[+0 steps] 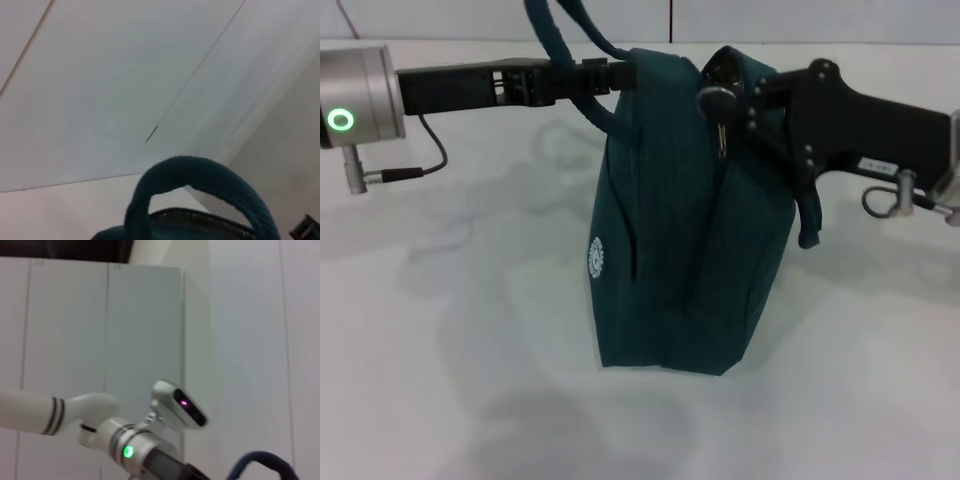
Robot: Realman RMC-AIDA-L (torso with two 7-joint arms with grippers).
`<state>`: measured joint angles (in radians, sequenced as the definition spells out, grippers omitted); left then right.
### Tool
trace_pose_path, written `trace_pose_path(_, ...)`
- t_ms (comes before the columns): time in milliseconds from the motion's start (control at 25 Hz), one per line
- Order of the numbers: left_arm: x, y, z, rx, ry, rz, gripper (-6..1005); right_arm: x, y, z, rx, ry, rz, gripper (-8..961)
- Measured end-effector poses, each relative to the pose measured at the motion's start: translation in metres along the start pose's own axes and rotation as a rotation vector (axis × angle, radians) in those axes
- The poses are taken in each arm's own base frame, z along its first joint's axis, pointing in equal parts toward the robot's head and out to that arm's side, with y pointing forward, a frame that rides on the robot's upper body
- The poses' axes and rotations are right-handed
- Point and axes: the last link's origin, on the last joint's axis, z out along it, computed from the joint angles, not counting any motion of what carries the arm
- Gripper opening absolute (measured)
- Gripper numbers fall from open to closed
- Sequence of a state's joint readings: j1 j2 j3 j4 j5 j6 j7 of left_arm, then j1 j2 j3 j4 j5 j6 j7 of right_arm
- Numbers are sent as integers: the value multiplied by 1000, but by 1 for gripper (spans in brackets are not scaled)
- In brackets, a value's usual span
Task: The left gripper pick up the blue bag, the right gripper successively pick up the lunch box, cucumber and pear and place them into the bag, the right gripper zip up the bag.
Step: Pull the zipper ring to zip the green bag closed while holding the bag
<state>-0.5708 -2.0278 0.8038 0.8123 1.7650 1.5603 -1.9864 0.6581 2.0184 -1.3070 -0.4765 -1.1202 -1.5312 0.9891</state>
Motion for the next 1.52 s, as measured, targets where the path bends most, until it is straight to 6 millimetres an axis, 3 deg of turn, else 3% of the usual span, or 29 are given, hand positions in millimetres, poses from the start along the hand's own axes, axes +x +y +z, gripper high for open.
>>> trace_pose_path(400,-11,-2,-6,14,-1,14,697,-2,-16,5,104,-17,-2,18)
trace_pose_path(760,-4,-2,-13,9,-3,51,697,0,-8,10,46,-1,4,18)
trace_pose_path(1200,21,5,-51,-40,112,21,723,6,-4,4,51,11,16,18)
trace_pose_path(1520,11,-2,-91,82,51,-61,758,9,-1,0,56,11,23,18)
